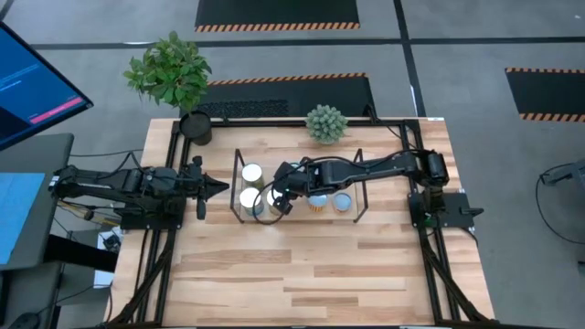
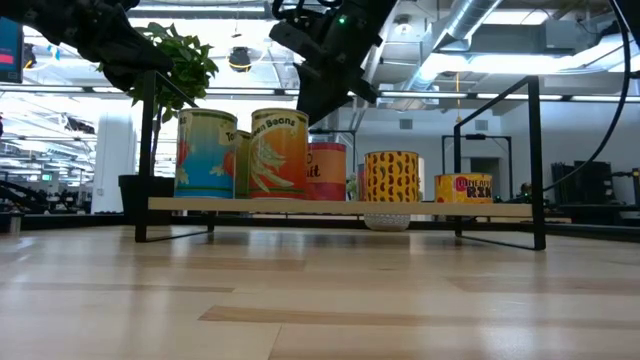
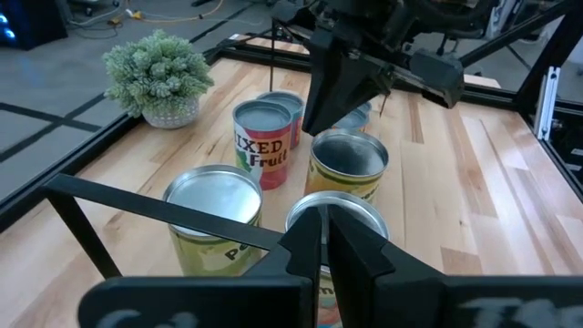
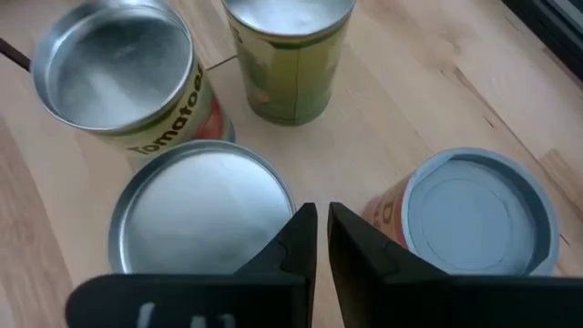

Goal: Pick and place cans onto a shelf
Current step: Adjust the canned fruits and vegetables on the shelf

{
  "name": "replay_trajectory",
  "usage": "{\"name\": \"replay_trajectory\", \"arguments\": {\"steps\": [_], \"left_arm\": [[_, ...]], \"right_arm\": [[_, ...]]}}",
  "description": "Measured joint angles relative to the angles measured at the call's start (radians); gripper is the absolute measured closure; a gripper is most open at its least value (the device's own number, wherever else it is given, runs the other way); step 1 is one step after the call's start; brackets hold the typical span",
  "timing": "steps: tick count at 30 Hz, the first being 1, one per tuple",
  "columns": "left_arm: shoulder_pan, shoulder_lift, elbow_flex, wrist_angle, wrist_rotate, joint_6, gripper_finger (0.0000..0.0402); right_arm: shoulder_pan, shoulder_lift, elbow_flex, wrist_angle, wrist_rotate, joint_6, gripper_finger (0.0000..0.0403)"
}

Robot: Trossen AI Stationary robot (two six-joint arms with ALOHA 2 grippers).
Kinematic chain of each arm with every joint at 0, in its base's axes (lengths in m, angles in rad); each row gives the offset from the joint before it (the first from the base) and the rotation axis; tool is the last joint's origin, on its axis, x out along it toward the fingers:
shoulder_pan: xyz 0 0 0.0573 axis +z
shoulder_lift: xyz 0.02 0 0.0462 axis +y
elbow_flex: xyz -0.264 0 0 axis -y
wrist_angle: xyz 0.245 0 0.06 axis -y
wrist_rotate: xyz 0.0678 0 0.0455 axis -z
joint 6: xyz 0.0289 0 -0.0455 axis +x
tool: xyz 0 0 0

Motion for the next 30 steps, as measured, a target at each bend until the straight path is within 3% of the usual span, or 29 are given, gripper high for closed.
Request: {"name": "replay_trajectory", "arguments": {"steps": [30], "left_arm": [[0.000, 0.000, 0.000, 0.000, -0.013, -0.001, 0.0393]], "right_arm": [[0.003, 0.000, 0.000, 0.007, -0.019, -0.019, 0.0349]]}}
